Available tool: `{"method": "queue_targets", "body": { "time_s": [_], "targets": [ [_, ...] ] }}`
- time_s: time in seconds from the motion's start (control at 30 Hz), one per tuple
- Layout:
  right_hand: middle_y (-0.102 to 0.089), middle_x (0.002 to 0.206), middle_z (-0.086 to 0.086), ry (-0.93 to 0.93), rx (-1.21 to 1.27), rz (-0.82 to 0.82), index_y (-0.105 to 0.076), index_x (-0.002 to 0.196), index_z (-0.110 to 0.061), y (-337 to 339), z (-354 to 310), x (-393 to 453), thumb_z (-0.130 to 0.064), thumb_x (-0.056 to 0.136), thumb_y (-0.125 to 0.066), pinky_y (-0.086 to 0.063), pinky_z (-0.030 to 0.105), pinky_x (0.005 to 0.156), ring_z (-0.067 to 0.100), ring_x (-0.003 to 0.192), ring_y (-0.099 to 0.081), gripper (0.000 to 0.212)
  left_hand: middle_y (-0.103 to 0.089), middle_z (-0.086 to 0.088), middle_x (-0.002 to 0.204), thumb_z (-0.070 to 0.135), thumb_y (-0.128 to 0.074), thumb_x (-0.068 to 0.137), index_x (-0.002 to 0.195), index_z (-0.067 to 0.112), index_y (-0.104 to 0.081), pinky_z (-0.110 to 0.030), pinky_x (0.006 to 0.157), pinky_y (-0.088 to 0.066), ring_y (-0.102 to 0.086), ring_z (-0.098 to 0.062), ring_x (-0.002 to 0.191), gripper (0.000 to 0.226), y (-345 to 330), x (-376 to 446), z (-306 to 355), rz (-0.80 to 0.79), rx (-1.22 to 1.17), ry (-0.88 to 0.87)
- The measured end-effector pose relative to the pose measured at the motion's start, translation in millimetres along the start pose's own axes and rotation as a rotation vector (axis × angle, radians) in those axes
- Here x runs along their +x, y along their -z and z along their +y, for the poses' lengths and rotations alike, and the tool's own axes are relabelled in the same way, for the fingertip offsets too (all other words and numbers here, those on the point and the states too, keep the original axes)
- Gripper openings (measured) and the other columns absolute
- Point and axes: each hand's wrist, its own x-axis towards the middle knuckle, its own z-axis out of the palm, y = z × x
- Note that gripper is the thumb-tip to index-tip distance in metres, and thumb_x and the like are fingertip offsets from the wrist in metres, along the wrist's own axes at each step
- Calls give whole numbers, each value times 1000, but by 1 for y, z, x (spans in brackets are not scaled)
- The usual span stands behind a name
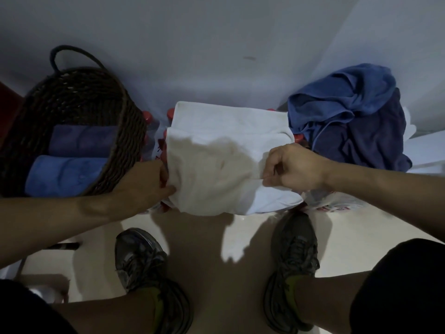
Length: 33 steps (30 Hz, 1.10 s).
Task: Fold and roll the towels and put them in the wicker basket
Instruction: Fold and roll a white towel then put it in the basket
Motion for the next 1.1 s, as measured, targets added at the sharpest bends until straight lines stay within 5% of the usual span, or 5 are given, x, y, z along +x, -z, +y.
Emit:
{"method": "queue_targets", "body": {
  "time_s": [0.23,0.57,0.8,0.93,1.1],
  "targets": [
    [-57,58,-11,-110,162,32,-58,65,-17,29,-4,2,-20,84,-61,-40,24,59,5,56,-51,19,-58,-5,62,25,-65,88,75,13,-53,-18,50,-45,-54,-11,53,22,11,6,25,35,-415,59],
    [-53,98,3,-124,-121,575,-57,98,-13,31,19,13,-21,85,-63,-44,33,75,21,89,-53,17,-70,-3,89,29,-73,84,115,9,-53,-18,51,-54,-71,-9,66,42,40,42,43,163,-944,352],
    [-56,100,-2,191,-356,13,-58,110,-23,-20,-1,-4,-54,78,-69,-49,40,79,20,90,-54,46,-72,-1,90,19,-78,79,112,11,-56,-12,63,-53,-68,-4,80,41,18,35,43,20,-668,192],
    [-57,104,3,209,-364,-19,-63,105,-17,-19,-1,1,-37,85,-70,-47,42,82,26,98,-55,29,-68,11,77,34,-65,89,93,16,-63,-4,58,-48,-64,7,68,19,26,38,45,132,-539,49],
    [-63,75,-9,72,-71,-142,-62,82,-28,11,-4,6,-32,85,-74,-52,30,66,10,67,-61,13,-74,5,84,22,-53,98,91,19,-58,-24,62,-58,-72,-14,80,10,40,43,46,71,-1161,54]
  ]
}}
